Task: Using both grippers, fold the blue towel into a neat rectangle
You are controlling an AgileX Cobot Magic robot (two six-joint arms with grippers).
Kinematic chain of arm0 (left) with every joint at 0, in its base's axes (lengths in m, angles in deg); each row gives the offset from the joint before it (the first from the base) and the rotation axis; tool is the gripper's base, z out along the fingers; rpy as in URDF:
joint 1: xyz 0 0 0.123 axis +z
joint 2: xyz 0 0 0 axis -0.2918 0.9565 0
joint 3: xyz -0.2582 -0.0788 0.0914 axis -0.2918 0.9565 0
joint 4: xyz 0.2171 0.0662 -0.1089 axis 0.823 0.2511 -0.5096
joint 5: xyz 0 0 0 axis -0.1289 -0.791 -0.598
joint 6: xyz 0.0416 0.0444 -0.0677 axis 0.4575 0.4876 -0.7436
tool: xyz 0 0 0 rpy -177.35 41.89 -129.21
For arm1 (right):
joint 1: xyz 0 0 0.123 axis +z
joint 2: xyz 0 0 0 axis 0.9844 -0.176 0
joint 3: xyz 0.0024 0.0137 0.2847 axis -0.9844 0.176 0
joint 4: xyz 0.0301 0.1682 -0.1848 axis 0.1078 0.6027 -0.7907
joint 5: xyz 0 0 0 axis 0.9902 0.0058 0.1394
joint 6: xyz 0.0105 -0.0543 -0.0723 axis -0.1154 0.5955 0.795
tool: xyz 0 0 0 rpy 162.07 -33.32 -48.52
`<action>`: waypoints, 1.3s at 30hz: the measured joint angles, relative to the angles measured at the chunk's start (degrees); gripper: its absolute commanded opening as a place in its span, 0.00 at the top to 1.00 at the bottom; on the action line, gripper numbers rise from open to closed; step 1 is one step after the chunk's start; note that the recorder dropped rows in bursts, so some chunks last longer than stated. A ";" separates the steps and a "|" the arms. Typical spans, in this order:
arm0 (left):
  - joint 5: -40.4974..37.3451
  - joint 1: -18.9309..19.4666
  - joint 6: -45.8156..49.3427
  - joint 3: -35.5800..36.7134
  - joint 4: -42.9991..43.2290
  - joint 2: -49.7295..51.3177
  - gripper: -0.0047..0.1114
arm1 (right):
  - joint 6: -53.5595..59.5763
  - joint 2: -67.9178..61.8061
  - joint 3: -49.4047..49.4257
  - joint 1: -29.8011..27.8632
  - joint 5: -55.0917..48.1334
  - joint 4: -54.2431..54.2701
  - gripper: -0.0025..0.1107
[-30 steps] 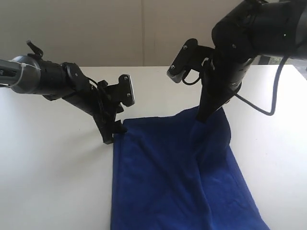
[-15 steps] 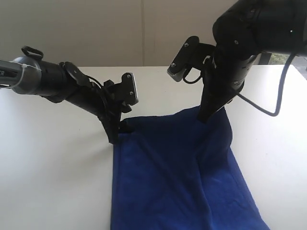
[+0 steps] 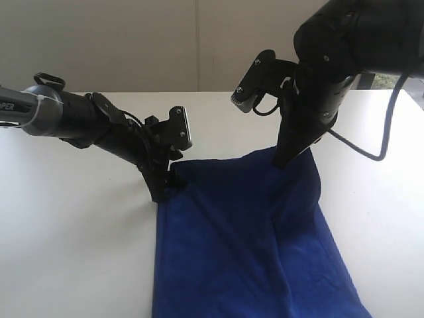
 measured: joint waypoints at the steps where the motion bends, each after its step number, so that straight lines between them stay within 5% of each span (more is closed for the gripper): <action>1: 0.00 0.00 0.00 0.00 0.00 0.00 0.45 | -0.03 0.00 0.00 0.00 0.00 0.00 0.98; 11: 0.04 0.00 0.32 0.00 0.00 0.00 0.51 | -0.23 0.00 0.00 0.00 0.00 0.00 0.98; 20: 0.49 0.00 0.45 0.00 0.12 -0.23 0.96 | -0.23 0.00 0.00 0.00 0.00 0.00 0.98; 30: -2.37 0.00 -3.40 0.00 2.87 -6.43 0.96 | -0.69 0.00 0.00 0.00 0.00 -0.72 0.98; 39: -15.25 0.00 -27.15 0.00 26.21 -10.77 0.96 | -3.04 1.39 0.00 0.00 -0.44 -3.34 0.98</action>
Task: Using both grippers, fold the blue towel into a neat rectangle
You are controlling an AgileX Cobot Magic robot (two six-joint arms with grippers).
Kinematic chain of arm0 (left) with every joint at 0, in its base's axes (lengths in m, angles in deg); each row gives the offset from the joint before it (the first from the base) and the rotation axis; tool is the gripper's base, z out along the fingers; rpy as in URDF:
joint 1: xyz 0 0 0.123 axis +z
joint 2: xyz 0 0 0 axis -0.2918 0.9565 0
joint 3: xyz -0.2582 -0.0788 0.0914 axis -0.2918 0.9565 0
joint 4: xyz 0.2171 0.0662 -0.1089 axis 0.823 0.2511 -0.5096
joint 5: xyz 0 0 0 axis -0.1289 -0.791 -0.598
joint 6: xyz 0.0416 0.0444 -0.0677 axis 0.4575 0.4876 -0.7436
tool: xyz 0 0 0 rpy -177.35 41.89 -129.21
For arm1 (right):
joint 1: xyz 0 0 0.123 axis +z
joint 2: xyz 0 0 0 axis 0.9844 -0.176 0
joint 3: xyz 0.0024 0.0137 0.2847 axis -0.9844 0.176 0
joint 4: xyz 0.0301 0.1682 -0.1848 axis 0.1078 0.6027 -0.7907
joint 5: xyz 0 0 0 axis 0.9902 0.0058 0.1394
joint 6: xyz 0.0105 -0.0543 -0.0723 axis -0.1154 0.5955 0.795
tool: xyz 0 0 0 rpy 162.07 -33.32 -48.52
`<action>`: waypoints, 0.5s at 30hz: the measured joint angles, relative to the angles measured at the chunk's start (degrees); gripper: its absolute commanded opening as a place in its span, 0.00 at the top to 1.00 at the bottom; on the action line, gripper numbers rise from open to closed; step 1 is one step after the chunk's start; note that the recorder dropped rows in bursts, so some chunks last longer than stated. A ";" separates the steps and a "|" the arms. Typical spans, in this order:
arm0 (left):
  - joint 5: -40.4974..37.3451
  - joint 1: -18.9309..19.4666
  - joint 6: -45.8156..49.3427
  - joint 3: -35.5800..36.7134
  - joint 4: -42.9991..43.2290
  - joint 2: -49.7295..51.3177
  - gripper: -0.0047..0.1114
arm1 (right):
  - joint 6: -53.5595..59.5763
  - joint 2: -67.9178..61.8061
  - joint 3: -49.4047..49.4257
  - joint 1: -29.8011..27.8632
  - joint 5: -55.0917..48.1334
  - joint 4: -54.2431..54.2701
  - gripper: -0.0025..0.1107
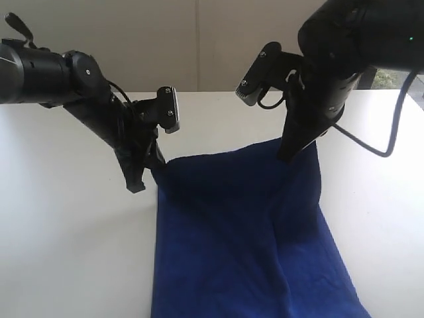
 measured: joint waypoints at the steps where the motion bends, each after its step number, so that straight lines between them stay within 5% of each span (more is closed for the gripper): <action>1: -1.17 0.00 -1.28 0.00 0.86 -0.36 0.96 | -0.30 0.60 0.00 0.00 0.00 -0.14 0.98; 15: -19.50 0.00 -6.57 0.00 0.96 -11.05 0.96 | -0.92 9.31 0.00 0.10 -4.48 1.62 0.98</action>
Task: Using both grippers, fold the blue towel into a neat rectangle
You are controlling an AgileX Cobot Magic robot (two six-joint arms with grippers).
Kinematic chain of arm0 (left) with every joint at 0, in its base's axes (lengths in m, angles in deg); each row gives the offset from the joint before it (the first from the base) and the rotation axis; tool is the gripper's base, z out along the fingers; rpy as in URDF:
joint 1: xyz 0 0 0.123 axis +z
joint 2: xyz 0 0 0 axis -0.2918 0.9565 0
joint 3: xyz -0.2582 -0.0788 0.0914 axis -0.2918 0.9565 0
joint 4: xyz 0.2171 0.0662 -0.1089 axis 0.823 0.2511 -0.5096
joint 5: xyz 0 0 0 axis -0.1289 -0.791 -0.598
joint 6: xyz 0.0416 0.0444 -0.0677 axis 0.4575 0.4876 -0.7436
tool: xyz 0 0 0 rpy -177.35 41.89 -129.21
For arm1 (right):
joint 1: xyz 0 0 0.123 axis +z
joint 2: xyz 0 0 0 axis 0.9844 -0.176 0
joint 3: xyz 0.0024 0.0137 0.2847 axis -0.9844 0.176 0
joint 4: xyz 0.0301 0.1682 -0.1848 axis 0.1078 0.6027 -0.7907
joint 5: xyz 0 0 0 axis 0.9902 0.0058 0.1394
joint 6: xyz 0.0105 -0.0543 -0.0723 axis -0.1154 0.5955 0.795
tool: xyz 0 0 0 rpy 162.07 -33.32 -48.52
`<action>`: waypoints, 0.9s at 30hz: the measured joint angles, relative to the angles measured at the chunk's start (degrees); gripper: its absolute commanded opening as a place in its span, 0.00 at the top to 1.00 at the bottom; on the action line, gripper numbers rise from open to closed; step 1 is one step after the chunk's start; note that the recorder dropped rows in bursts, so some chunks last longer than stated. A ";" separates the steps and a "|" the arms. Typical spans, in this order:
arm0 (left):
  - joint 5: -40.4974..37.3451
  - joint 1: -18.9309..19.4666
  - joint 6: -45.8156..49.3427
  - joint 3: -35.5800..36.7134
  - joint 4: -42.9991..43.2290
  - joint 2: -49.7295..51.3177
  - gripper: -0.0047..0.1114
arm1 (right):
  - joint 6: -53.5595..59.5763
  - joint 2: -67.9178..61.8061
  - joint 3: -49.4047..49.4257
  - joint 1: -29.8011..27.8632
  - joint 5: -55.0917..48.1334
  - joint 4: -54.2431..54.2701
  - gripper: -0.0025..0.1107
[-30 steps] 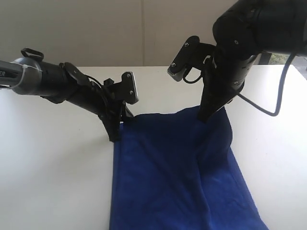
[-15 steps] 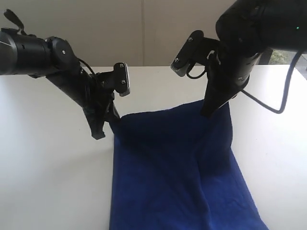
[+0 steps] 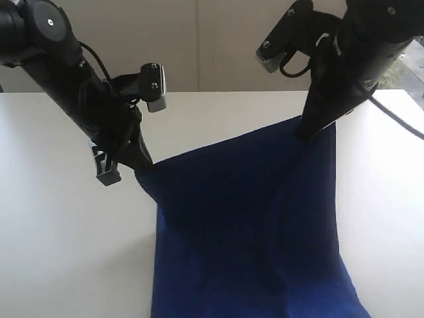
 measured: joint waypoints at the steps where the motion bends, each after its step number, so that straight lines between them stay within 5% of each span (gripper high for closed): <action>1: -1.55 0.00 -0.10 0.00 -0.32 -0.71 0.96 | 0.00 0.79 0.00 0.00 -0.44 0.36 0.98; 13: -16.94 0.00 -1.35 0.00 -5.57 -7.08 0.96 | 1.70 11.66 6.89 0.00 -2.88 5.04 0.98; 20: -16.94 -0.57 -3.97 0.00 -8.58 -8.64 0.96 | 1.70 19.50 11.56 0.00 -3.24 7.09 0.98; 27: -16.94 -5.86 -7.65 0.00 -8.82 -11.40 0.96 | 1.70 26.41 13.31 0.00 -6.01 8.63 0.98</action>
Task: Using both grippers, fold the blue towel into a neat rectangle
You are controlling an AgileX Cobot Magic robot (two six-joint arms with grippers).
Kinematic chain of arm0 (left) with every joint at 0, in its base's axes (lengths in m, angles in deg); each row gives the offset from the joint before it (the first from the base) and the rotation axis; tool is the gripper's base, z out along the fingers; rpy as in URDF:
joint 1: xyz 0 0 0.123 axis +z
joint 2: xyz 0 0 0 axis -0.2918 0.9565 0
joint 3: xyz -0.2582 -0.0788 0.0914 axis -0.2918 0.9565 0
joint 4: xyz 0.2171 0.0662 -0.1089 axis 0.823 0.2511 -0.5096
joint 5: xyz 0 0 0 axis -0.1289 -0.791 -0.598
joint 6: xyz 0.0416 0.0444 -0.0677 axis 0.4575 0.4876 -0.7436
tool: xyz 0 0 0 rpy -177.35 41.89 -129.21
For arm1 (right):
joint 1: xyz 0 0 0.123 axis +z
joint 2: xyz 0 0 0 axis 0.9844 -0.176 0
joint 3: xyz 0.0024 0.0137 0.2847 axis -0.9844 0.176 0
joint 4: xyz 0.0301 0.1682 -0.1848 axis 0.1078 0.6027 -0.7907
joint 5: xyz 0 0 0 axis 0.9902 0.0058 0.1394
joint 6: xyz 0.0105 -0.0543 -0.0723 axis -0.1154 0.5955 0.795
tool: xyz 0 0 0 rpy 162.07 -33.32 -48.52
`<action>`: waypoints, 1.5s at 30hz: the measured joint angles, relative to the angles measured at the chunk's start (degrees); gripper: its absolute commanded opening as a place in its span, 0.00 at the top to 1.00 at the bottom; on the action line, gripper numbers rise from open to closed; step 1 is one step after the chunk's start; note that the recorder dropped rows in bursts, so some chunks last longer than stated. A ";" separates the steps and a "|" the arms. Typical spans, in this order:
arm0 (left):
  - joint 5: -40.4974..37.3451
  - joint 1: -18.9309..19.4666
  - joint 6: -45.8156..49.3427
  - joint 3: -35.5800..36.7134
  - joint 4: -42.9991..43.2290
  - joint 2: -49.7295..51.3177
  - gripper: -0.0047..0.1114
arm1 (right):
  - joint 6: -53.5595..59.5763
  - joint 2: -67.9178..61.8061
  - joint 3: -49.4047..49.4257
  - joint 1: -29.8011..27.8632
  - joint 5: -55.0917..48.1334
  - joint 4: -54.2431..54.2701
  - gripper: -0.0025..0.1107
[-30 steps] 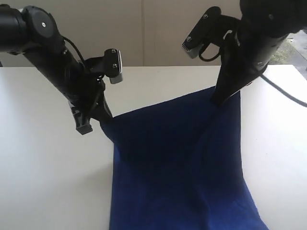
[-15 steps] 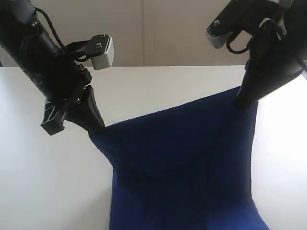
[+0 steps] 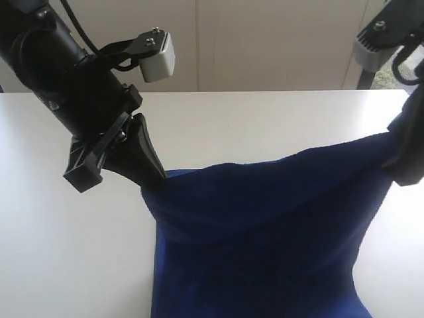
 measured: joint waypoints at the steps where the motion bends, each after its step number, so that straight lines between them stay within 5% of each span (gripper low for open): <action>1: 0.00 -0.56 -1.03 0.00 0.17 -0.58 0.96 | 0.00 0.85 0.00 0.00 -0.61 0.27 0.98; 19: 0.00 -3.91 -10.17 9.62 4.06 -12.68 0.96 | 2.40 8.83 0.34 0.00 -6.46 6.15 0.98; 45: -0.17 -3.99 -10.37 10.12 4.14 -20.61 0.96 | 2.40 16.38 4.65 0.00 -3.92 6.38 0.98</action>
